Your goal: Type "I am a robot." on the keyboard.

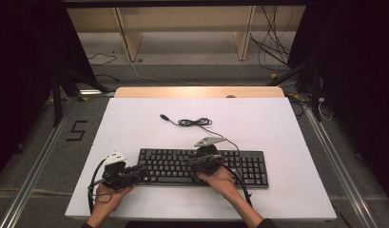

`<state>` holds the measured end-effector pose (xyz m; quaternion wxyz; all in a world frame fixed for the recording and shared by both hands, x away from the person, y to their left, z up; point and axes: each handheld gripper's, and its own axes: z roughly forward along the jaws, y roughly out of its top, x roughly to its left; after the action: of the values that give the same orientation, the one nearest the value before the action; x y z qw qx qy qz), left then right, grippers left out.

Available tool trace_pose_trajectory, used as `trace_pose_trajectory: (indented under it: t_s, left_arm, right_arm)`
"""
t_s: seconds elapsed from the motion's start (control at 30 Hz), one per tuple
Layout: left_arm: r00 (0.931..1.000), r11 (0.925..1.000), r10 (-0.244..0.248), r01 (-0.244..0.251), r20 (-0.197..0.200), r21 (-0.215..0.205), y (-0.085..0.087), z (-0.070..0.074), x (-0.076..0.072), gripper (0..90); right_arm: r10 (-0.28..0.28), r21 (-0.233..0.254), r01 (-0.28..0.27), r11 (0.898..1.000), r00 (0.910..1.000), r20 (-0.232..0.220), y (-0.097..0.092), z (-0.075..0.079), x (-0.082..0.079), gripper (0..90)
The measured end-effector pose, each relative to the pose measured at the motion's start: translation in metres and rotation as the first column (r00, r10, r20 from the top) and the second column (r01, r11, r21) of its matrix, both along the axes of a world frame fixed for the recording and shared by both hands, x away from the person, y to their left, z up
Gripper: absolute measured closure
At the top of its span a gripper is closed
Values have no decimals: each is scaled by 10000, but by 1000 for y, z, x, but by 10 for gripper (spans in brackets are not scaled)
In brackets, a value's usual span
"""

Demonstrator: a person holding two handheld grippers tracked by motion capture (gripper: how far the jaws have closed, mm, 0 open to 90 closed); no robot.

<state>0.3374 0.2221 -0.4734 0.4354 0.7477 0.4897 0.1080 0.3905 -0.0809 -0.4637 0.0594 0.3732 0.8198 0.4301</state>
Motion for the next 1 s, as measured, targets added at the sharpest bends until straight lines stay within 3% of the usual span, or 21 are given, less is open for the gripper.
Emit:
trace_pose_trajectory:
  t_s: [0.17,0.37,1.0]
  left_arm:
    - [10000,9998,-11,12,53,-191,0,1,0,586]
    - [9996,9992,-167,175,209,-369,-2,2,0,493]
    - [9974,9973,-233,279,678,-681,-3,5,-2,339]
  right_arm:
    - [184,222,-185,9996,9998,37,-1,4,-3,544]
    - [294,365,-297,9989,9995,85,-1,8,-6,467]
    - [477,541,-482,9974,9988,109,-1,12,-14,416]
